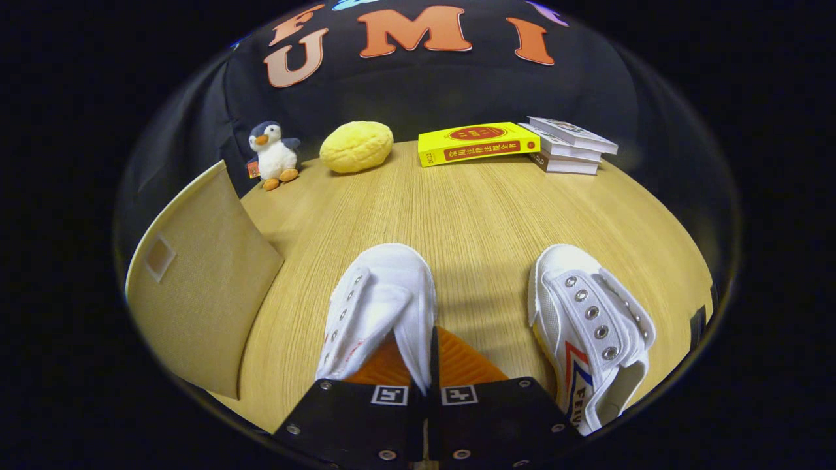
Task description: Open the storage box then place both shoes into the box .Put the left shoe in first, then the right shoe, with the right side of both shoes facing outward in a uniform manner.
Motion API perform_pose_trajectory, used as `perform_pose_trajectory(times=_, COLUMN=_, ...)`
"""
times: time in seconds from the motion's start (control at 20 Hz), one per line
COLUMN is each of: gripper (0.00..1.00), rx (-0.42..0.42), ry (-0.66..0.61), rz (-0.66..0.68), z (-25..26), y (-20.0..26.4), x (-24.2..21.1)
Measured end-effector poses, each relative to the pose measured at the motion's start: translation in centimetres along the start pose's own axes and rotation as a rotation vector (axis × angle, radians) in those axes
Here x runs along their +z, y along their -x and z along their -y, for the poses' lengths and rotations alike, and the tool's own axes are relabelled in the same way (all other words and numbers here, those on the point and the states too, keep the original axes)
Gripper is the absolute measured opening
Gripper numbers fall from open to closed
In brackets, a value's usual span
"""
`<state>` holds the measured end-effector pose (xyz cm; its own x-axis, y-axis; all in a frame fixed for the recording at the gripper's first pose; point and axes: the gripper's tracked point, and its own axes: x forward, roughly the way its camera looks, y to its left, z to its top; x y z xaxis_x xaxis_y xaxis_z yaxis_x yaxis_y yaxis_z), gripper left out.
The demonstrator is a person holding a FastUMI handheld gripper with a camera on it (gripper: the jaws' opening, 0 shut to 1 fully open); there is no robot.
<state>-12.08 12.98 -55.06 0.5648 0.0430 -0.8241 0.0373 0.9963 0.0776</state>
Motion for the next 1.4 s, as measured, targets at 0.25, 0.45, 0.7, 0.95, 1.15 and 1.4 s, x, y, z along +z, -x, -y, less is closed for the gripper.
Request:
perform_pose_trajectory(times=0.25, gripper=0.03, rx=0.021, ry=-0.012, rz=0.001, z=-0.4, y=1.7, x=2.8)
perform_pose_trajectory(times=0.45, gripper=0.03, rx=0.062, ry=-0.071, rz=0.032, z=-2.0, y=4.3, x=5.8)
perform_pose_trajectory(times=0.7, gripper=0.03, rx=0.119, ry=-0.161, rz=0.007, z=-5.5, y=7.1, x=8.8)
perform_pose_trajectory(times=0.95, gripper=0.03, rx=0.121, ry=-0.129, rz=0.0, z=-9.4, y=9.0, x=10.2)
perform_pose_trajectory(times=1.15, gripper=0.03, rx=0.158, ry=-0.149, rz=0.036, z=-14.6, y=11.1, x=12.8)
perform_pose_trajectory(times=1.4, gripper=0.03, rx=0.247, ry=-0.092, rz=0.052, z=-21.9, y=12.5, x=15.5)
